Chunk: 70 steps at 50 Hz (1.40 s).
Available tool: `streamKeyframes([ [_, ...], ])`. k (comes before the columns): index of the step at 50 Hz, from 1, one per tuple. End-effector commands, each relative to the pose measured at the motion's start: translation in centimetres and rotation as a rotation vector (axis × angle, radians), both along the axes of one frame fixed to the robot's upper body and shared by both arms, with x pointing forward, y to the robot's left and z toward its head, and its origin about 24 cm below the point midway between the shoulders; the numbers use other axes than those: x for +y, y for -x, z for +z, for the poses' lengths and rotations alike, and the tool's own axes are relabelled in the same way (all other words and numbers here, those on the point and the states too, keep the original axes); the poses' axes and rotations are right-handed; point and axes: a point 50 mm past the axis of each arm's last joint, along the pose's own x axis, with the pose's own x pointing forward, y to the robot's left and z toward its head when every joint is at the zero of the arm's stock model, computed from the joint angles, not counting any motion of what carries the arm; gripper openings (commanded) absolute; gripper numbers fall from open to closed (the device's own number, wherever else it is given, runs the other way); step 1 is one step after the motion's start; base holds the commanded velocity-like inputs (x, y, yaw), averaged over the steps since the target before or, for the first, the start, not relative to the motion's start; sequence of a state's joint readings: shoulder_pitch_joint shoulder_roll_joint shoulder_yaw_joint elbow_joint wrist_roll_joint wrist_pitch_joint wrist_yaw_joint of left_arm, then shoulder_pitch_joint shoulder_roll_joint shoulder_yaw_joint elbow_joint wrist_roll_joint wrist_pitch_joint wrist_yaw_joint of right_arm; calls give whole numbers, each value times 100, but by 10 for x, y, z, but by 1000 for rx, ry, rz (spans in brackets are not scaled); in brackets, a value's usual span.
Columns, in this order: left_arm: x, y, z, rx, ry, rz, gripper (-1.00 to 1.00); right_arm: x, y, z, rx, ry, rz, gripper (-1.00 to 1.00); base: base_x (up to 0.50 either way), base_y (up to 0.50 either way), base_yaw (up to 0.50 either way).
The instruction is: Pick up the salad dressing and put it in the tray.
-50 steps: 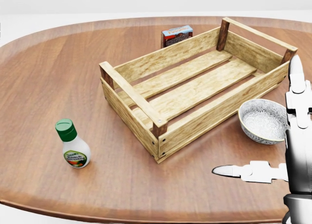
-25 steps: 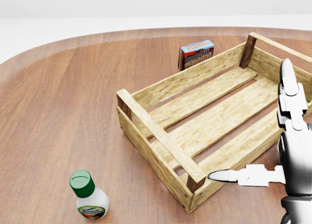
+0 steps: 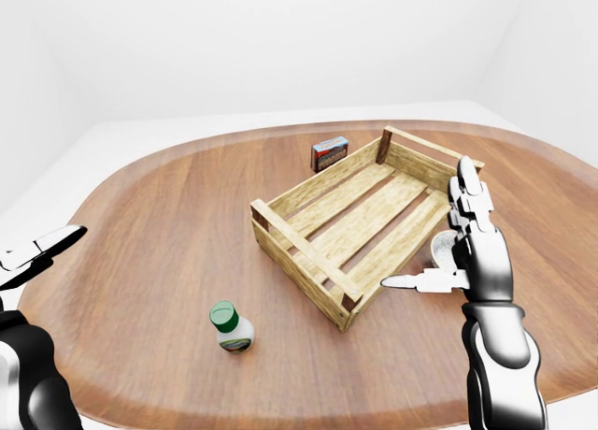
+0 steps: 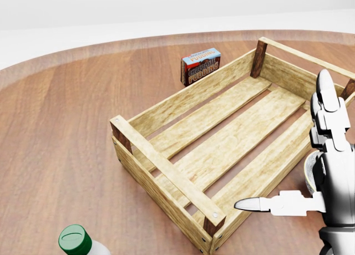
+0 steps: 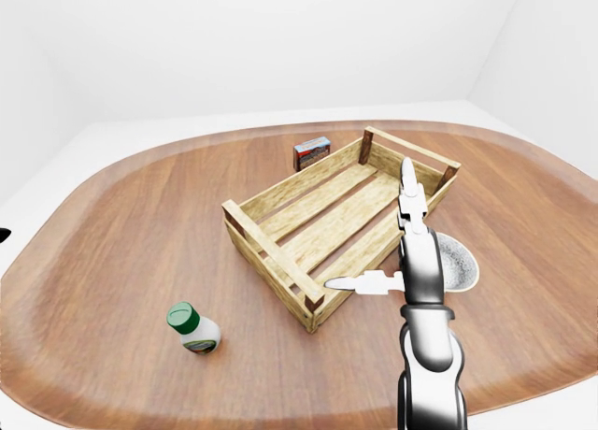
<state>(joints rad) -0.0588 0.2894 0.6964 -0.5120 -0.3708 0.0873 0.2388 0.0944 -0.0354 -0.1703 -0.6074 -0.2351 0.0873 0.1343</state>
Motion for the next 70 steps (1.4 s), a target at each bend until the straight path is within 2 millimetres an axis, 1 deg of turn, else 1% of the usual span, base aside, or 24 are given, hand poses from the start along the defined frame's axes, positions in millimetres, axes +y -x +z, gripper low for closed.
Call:
streamKeyframes([
  [1, 0, 0, 0, 2, 1, 1, 100, -1, -1, -6, 22, -16, -7, 100, 49, -10, 0],
  [15, 0, 1, 0, -1, 2, 1, 100, -1, 1, -2, -2, -31, -17, 100, 49, -9, 0],
  [17, 0, 1, 0, -1, 2, 1, 100, -3, -1, -7, 18, -31, -42, 100, 50, -5, 0],
  [19, 0, 1, 0, 0, 1, 1, 100, -5, 0, -5, 4, -40, -57, 100, 48, -5, 0],
  [22, 0, 1, 0, -3, 1, 1, 100, -9, 1, -8, 12, -58, -84, 100, 0, 0, 0],
  [35, -1, 1, 1, -7, -1, 1, 100, -8, 2, -3, -18, -63, -90, 100, 0, 0, 0],
  [39, -1, 1, 1, -8, -2, -1, 100, 14, 2, 20, -115, 21, -16, 100, 0, 0, 0],
  [40, -1, 1, 1, -6, -1, -1, 100, 27, 5, 34, -174, 47, 54, 100, 0, 0, 0],
  [43, 0, 1, 0, -3, 1, 0, 100, 52, 12, 61, -300, 143, 173, 100, 0, 0, 0],
  [45, 0, 1, 0, -2, 3, 0, 100, 74, 22, 81, -402, 228, 295, 100, 0, 0, 0],
  [46, 0, 1, 0, -2, 3, -1, 100, 91, 28, 99, -502, 311, 346, 100, 0, 0, 0],
  [48, 0, 1, 0, -4, 2, -1, 100, 106, 34, 115, -590, 369, 390, 100, 0, 0, 0],
  [49, 0, 1, 0, -5, 3, -1, 100, 112, 34, 119, -607, 404, 392, 100, 0, 0, 0],
  [50, 1, 1, -1, -1, 5, -1, 100, 125, 31, 127, -639, 465, 410, 100, 0, 0, 0],
  [52, 1, 0, -1, 2, 7, -1, 100, 137, 26, 134, -632, 509, 429, 100, 0, 0, 0],
  [54, 0, 0, -1, 1, 5, -4, 100, 160, 13, 145, -613, 593, 475, 100, 0, 0, 0],
  [56, -1, 0, -1, 2, 3, -5, 100, 172, 4, 147, -562, 647, 480, 100, 0, 0, 0],
  [59, -1, -1, -2, 5, 5, -7, 100, 192, -12, 133, -425, 764, 526, 100, 0, 0, 0],
  [60, -1, -2, -2, 6, 7, -8, 100, 195, -14, 131, -390, 777, 534, 100, 0, 0, 0],
  [62, -1, -4, -4, 15, 14, -11, 100, 199, -10, 139, -411, 699, 559, 100, 0, 0, 0],
  [66, -3, -3, -4, 12, 12, -19, 100, 207, -18, 117, -309, 844, 485, 100, 0, 0, 0],
  [67, -4, -2, -4, 10, 10, -20, 100, 206, -19, 113, -282, 844, 475, 100, 0, 0, 0],
  [68, -4, -2, -4, 8, 10, -22, 100, 207, -19, 100, -240, 888, 462, 100, 0, 0, 0],
  [70, -5, -3, -4, 12, 9, -24, 100, 205, -21, 91, -180, 884, 438, 100, 0, 0, 0],
])
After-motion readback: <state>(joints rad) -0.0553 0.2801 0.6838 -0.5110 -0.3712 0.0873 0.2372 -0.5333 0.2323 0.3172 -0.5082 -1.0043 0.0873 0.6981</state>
